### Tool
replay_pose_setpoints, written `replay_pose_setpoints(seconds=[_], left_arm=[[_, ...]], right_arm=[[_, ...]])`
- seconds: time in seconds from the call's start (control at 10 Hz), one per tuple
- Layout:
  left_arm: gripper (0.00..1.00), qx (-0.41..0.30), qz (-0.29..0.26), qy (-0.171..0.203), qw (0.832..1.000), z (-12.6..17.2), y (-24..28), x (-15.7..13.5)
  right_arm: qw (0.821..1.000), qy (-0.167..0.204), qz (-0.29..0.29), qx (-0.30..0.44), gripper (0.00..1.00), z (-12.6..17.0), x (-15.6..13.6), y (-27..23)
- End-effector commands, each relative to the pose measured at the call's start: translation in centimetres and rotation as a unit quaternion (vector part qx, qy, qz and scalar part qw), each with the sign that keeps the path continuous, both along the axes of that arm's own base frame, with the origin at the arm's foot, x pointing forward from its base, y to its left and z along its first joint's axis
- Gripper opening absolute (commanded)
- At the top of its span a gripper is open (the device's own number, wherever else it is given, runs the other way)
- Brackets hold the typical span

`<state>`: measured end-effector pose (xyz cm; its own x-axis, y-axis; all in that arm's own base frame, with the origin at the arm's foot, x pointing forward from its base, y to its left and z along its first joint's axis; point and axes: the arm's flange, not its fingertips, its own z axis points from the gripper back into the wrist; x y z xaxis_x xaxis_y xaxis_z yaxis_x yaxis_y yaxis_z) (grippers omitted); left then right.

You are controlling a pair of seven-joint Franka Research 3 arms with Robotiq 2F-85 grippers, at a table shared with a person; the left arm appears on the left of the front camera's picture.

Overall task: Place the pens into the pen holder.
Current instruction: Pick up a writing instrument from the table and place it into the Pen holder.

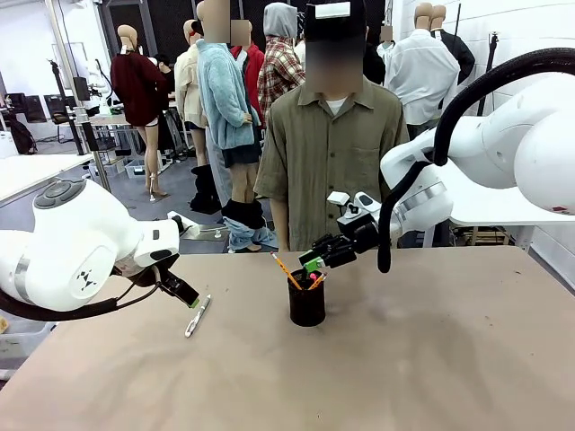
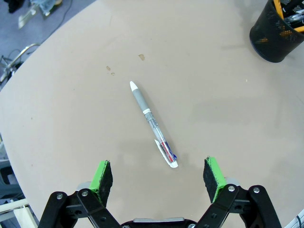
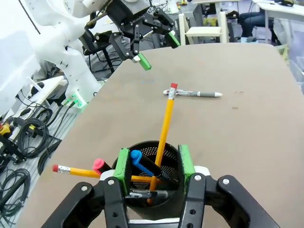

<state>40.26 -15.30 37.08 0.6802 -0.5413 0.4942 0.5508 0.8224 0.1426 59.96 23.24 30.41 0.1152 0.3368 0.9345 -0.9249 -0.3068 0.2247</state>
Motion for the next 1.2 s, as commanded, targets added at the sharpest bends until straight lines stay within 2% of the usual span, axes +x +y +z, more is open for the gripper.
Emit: replay_pose_setpoints(seconds=[0.0, 0.3, 0.5, 0.8, 1.0, 1.1], left_arm=[[1.0, -0.002, 0.002, 0.0, 1.0, 0.1, 0.2, 0.0], [1.0, -0.002, 0.002, 0.0, 1.0, 0.1, 0.2, 0.0], [1.0, -0.002, 0.002, 0.0, 1.0, 0.1, 0.2, 0.0], [1.0, -0.002, 0.002, 0.0, 1.0, 0.1, 0.2, 0.0], [1.0, -0.002, 0.002, 0.0, 1.0, 0.1, 0.2, 0.0], [1.0, -0.002, 0.002, 0.0, 1.0, 0.1, 0.2, 0.0]], right_arm=[[1.0, -0.021, -0.021, 0.002, 0.51, 1.2, -1.1, -2.1], [0.993, -0.063, -0.099, 0.007, 0.51, 4.4, -4.4, -10.0], [0.983, -0.073, -0.165, -0.018, 0.51, 5.8, -7.0, -14.6], [0.962, -0.028, -0.255, -0.092, 0.51, 7.4, -11.3, -19.0], [0.943, 0.038, -0.31, -0.118, 0.51, 8.6, -13.2, -21.3], [0.924, 0.081, -0.345, -0.145, 0.55, 9.3, -13.7, -22.1]])
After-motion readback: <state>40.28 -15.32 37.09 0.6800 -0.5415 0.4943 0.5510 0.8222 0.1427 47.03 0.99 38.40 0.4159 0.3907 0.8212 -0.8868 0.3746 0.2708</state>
